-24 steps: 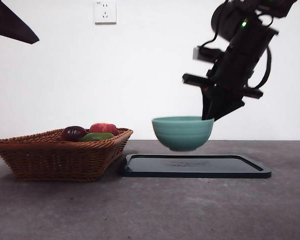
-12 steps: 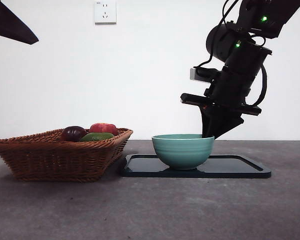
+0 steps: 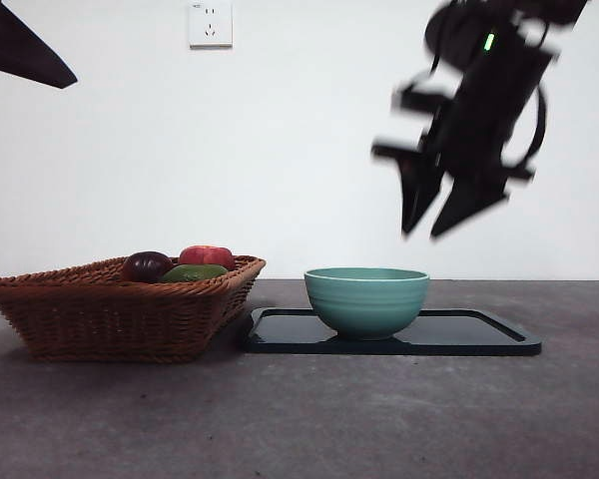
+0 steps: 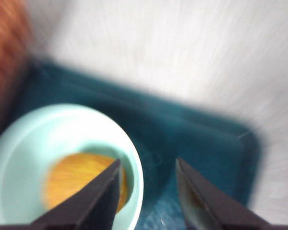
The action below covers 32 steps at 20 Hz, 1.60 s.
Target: Pick up the wifruite, put it on the bowl, pick up the plate, put it on desk
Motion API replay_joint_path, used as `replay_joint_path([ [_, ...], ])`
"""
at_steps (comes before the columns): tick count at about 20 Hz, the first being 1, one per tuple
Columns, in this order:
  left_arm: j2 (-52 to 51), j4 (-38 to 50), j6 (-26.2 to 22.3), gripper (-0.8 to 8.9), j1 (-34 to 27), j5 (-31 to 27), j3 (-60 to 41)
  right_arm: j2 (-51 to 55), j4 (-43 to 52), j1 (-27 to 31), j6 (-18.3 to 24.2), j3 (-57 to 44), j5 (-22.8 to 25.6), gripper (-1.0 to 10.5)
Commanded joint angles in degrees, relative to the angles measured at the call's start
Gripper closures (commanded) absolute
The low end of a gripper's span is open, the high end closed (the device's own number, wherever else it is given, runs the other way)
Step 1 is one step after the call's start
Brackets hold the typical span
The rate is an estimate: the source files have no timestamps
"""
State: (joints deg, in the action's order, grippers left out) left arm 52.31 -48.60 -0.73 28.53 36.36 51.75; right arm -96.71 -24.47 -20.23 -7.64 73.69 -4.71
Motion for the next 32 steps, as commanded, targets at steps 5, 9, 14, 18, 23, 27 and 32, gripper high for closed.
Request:
replay_joint_path([
  [5, 0.17, 0.61, -0.74, 4.71, 0.35, 0.33, 0.59, 20.20, -15.52, -0.31, 3.93, 1.31, -4.94, 7.6],
  [9, 0.17, 1.29, -0.72, 4.71, 0.35, 0.31, 0.59, 29.94, -23.85, -0.52, 3.98, 0.35, -10.16, 7.6],
  [14, 0.17, 1.92, -0.72, 4.71, 0.35, 0.31, 0.59, 41.70, -26.25, -3.23, 3.15, -7.74, -12.26, 7.6],
  [18, 0.17, 1.92, -0.72, 4.71, 0.35, 0.31, 0.59, 50.47, -26.18, -5.90, 1.60, -16.61, -13.05, 7.6],
  [23, 0.17, 1.90, -0.72, 4.71, 0.35, 0.31, 0.59, 56.39, -26.40, -7.15, 0.79, -23.45, -17.07, 7.7],
  [27, 0.17, 1.92, -0.70, 4.71, 0.35, 0.31, 0.59, 56.85, -26.36, -7.13, 0.74, -23.82, -17.77, 7.7],
  [32, 0.17, 1.92, -0.72, 4.71, 0.35, 0.31, 0.59, 56.76, -26.36, -7.13, 0.74, -23.82, -17.75, 7.7],
])
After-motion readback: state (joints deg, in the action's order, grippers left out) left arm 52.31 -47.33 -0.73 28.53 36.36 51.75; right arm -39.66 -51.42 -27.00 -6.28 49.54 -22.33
